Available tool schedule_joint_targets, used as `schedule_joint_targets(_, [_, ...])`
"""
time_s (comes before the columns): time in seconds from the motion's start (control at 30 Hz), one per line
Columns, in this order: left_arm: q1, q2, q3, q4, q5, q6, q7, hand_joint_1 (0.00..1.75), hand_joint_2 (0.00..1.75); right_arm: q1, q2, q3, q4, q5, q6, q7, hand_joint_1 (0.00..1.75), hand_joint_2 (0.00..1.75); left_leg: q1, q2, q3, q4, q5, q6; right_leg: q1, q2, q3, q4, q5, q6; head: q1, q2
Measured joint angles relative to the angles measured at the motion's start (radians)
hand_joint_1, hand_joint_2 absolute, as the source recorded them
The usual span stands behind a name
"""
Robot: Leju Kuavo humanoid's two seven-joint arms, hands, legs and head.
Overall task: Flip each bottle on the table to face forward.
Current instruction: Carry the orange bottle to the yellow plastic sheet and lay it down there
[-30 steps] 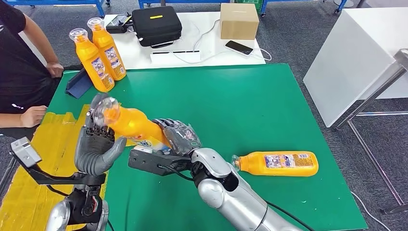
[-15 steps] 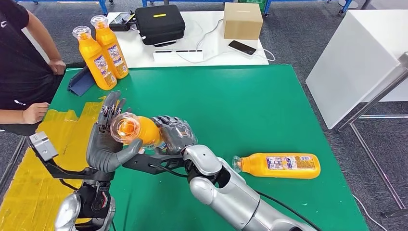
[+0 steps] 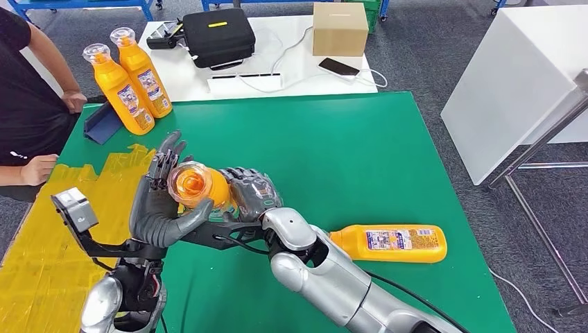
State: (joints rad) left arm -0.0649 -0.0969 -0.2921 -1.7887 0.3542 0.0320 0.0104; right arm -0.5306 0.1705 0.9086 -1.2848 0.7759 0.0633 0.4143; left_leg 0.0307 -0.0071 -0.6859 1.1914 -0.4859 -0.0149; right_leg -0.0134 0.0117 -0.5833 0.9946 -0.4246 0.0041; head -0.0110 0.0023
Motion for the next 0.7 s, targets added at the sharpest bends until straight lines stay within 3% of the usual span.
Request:
schedule_joint_targets(0.03, [-0.005, 0.0, -0.001, 0.0, -0.02, 0.0, 0.002, 1.75, 1.75, 0.0, 0.0, 0.0, 0.0, 0.0, 0.0, 0.0, 1.75, 1.75, -0.002, 0.001, 0.026, -0.063, 0.035, 0.002, 0.003, 0.0, 0.003, 0.002, -0.004, 0.002, 0.0, 0.0])
schedule_joint_targets(0.1, [-0.015, -0.001, -0.003, 0.0, -0.046, -0.002, 0.004, 1.75, 1.75, 0.0, 0.0, 0.001, 0.0, 0.0, 0.0, 0.0, 1.75, 1.75, -0.006, 0.002, 0.06, -0.147, 0.062, 0.007, 0.009, 0.001, 0.001, 0.008, -0.009, 0.011, 0.001, 0.0])
schedule_joint_targets(0.23, [-0.026, -0.004, -0.005, 0.0, -0.099, -0.019, 0.011, 1.75, 1.75, 0.001, -0.001, 0.0, 0.002, -0.002, 0.0, 0.0, 1.75, 1.75, -0.009, -0.004, 0.06, -0.163, 0.059, 0.024, 0.007, -0.002, -0.018, 0.021, -0.018, 0.027, 0.002, 0.0])
schedule_joint_targets(0.3, [-0.033, -0.006, -0.01, -0.001, -0.132, -0.032, 0.022, 1.75, 1.75, 0.0, -0.004, -0.001, 0.003, -0.002, 0.0, 0.0, 1.75, 1.75, -0.005, -0.004, 0.06, -0.166, 0.062, 0.034, 0.005, -0.003, -0.064, 0.107, -0.056, 0.028, 0.006, 0.0])
schedule_joint_targets(0.37, [-0.038, -0.007, -0.018, 0.0, -0.161, -0.046, 0.038, 1.75, 1.75, 0.001, -0.01, -0.001, 0.006, -0.002, 0.0, 0.0, 1.75, 1.75, -0.006, -0.004, 0.058, -0.166, 0.062, 0.039, 0.003, -0.004, -0.135, 0.246, -0.103, 0.027, 0.01, 0.0])
schedule_joint_targets(0.4, [-0.039, -0.008, -0.022, 0.0, -0.173, -0.054, 0.045, 1.75, 1.75, 0.003, -0.014, -0.001, 0.008, -0.002, 0.0, 0.0, 1.75, 1.75, -0.006, -0.004, 0.058, -0.166, 0.062, 0.04, 0.003, -0.004, -0.161, 0.293, -0.113, 0.03, 0.01, 0.0])
schedule_joint_targets(0.43, [-0.04, -0.008, -0.024, 0.001, -0.182, -0.06, 0.051, 1.75, 1.75, 0.005, -0.016, -0.002, 0.009, -0.002, 0.001, -0.001, 1.75, 1.75, -0.007, -0.004, 0.058, -0.166, 0.062, 0.04, 0.002, -0.004, -0.169, 0.301, -0.109, 0.036, 0.01, 0.0])
schedule_joint_targets(0.47, [-0.041, -0.008, -0.025, 0.001, -0.189, -0.064, 0.055, 1.75, 1.75, 0.006, -0.017, -0.002, 0.009, -0.002, 0.001, -0.003, 1.75, 1.75, -0.007, -0.004, 0.058, -0.166, 0.062, 0.04, 0.002, -0.004, -0.156, 0.266, -0.089, 0.044, 0.01, 0.0])
schedule_joint_targets(0.53, [-0.044, -0.01, -0.025, 0.002, -0.198, -0.071, 0.059, 1.75, 1.75, 0.006, -0.017, -0.004, 0.01, -0.002, 0.001, -0.006, 1.75, 1.75, -0.008, -0.006, 0.058, -0.166, 0.062, 0.038, 0.003, -0.004, -0.088, 0.121, -0.035, 0.056, 0.01, 0.0])
schedule_joint_targets(0.6, [-0.046, -0.011, -0.025, 0.002, -0.202, -0.074, 0.061, 1.75, 1.75, 0.006, -0.017, -0.006, 0.01, -0.002, 0.001, -0.009, 1.75, 1.75, -0.013, -0.007, 0.057, -0.165, 0.063, 0.032, 0.006, -0.003, -0.037, 0.023, -0.002, 0.047, 0.009, 0.0])
schedule_joint_targets(0.7, [-0.047, -0.011, -0.025, 0.001, -0.204, -0.076, 0.062, 1.75, 1.75, 0.006, -0.017, -0.007, 0.009, -0.003, 0.001, -0.013, 1.75, 1.75, -0.013, -0.008, 0.055, -0.167, 0.064, 0.015, 0.008, -0.003, -0.029, 0.009, 0.008, 0.023, 0.008, 0.0])
